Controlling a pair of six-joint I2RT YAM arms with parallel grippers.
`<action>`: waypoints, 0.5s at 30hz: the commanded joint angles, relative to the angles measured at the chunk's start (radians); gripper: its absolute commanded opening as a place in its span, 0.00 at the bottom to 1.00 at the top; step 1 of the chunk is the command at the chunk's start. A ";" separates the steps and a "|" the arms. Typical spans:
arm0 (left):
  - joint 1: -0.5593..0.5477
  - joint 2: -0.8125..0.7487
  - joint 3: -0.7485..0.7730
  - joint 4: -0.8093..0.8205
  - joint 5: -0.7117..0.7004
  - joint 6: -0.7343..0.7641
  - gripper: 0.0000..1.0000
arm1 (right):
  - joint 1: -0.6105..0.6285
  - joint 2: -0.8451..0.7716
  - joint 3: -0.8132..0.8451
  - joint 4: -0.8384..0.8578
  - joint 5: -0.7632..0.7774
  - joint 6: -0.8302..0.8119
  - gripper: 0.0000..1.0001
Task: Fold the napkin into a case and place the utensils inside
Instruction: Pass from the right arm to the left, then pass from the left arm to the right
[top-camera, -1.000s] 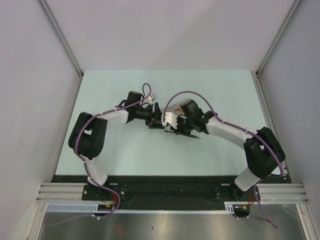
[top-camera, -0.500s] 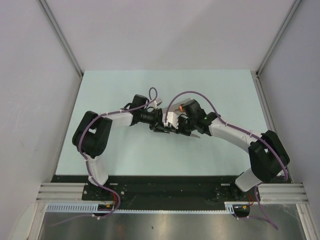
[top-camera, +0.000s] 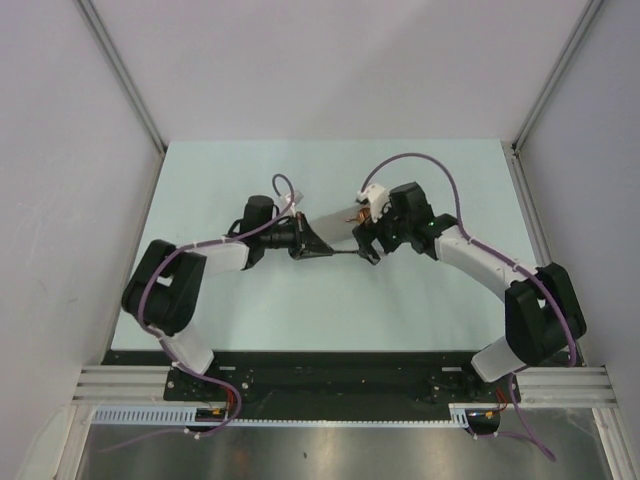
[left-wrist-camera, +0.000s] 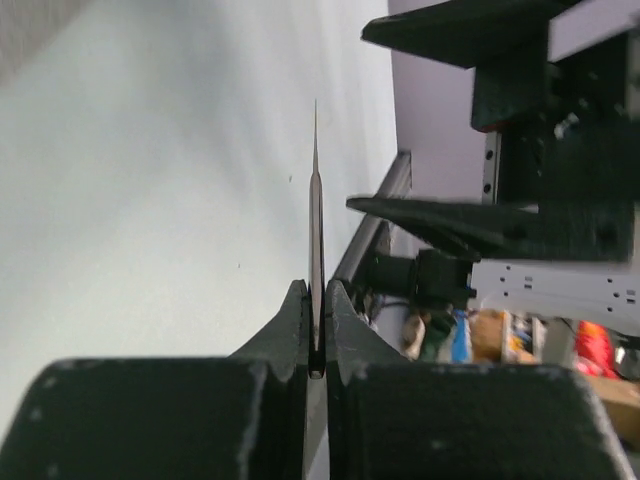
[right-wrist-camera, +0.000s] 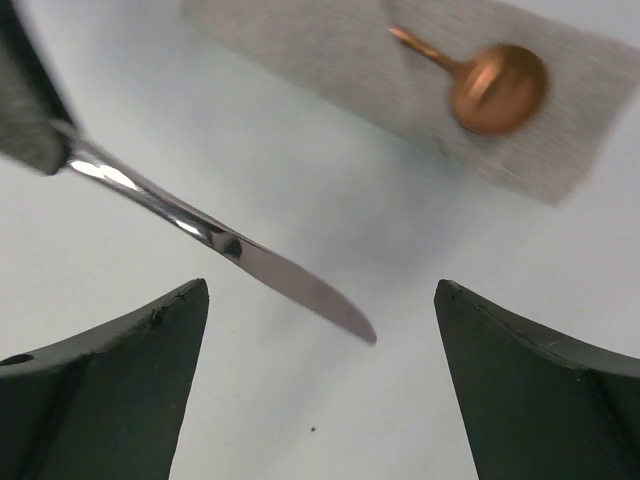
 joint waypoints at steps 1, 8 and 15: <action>0.008 -0.144 -0.027 0.145 -0.141 0.039 0.00 | -0.054 -0.064 0.120 -0.068 0.061 0.360 1.00; 0.002 -0.248 -0.128 0.300 -0.305 0.007 0.00 | -0.149 -0.138 0.061 0.039 0.017 0.749 1.00; -0.024 -0.291 -0.173 0.391 -0.368 0.005 0.00 | -0.258 -0.153 -0.139 0.545 -0.221 1.224 1.00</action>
